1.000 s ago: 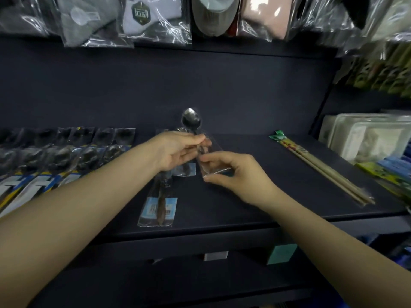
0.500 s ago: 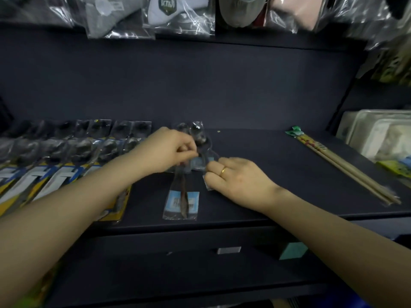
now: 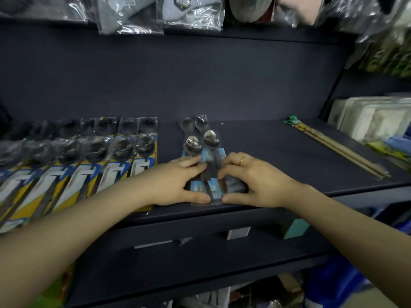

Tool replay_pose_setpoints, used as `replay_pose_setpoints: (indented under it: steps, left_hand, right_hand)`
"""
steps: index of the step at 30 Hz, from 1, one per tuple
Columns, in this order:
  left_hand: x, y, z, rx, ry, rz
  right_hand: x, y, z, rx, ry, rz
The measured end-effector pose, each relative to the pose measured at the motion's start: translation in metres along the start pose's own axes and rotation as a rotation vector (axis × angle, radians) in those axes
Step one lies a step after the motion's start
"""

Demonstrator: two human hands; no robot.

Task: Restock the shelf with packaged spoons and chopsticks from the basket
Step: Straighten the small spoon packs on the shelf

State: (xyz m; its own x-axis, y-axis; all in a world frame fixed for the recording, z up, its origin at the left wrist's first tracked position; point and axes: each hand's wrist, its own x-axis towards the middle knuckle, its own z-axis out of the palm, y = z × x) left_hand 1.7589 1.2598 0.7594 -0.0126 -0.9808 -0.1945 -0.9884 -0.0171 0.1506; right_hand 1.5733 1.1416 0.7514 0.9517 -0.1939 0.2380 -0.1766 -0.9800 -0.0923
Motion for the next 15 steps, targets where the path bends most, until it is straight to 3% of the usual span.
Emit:
replay_pose_setpoints:
  steps: [6, 11, 15]
  left_hand:
    - [0.001, 0.002, -0.002, 0.028, 0.019, -0.007]
    - [-0.002, 0.005, -0.006, -0.018, 0.016, -0.010]
    - [-0.006, 0.020, -0.011, -0.023, 0.184, 0.038]
  right_hand:
    - [-0.009, -0.011, 0.004, 0.176, -0.021, 0.176]
    - [-0.020, -0.022, 0.007, 0.116, 0.000, 0.203]
    - [-0.027, -0.022, 0.009, 0.201, 0.065, 0.206]
